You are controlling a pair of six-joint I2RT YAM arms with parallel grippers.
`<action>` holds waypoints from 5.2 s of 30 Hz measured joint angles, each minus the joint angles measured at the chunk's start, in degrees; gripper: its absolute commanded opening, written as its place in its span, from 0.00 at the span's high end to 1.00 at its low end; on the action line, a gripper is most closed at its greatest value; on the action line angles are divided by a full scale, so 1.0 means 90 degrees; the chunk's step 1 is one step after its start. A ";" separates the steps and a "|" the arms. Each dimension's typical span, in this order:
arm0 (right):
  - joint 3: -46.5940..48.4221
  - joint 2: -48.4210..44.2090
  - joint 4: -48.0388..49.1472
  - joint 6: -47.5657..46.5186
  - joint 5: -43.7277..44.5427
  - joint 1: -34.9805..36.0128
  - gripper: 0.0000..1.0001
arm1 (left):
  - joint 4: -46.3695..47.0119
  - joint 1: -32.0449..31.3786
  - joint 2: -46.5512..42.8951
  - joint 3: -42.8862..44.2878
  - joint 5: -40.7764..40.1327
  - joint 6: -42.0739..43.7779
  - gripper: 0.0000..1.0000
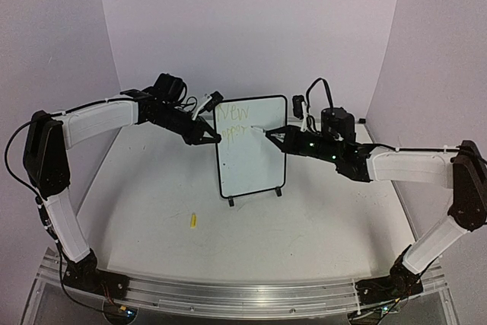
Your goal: Write a sentence on the whiteboard
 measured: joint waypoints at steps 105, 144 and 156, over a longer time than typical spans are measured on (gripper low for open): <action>-0.0048 0.0298 -0.0213 0.0069 0.0332 -0.0007 1.00 | -0.0007 0.0002 -0.0002 0.0000 -0.0013 -0.0013 1.00; -0.0419 -0.1047 -0.0470 -0.0766 -0.0689 -0.0422 1.00 | -0.0005 -0.0007 -0.0007 0.0000 -0.0015 -0.0001 1.00; -0.0253 -0.0444 -0.0531 -0.0939 -0.1333 -0.0639 1.00 | -0.0005 -0.0012 -0.0010 0.0000 -0.0020 -0.0001 1.00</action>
